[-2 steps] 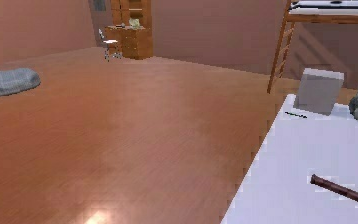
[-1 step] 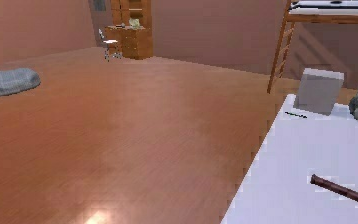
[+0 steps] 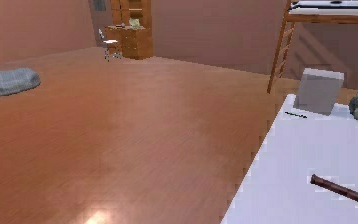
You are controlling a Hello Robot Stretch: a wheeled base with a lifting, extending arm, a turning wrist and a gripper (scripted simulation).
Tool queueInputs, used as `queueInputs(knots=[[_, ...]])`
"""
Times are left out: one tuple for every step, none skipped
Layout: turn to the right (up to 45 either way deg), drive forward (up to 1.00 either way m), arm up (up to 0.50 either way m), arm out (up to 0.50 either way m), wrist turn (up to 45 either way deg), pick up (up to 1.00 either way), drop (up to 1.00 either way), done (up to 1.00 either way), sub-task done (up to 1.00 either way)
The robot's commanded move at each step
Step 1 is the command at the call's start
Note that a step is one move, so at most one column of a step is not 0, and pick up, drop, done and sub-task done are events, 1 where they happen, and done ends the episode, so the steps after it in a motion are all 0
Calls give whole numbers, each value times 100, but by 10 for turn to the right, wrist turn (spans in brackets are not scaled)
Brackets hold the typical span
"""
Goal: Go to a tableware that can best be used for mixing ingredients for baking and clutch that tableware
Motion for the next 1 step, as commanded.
queueInputs(knots=[[0, 0, 10, 0, 0, 0, 0, 0, 0]])
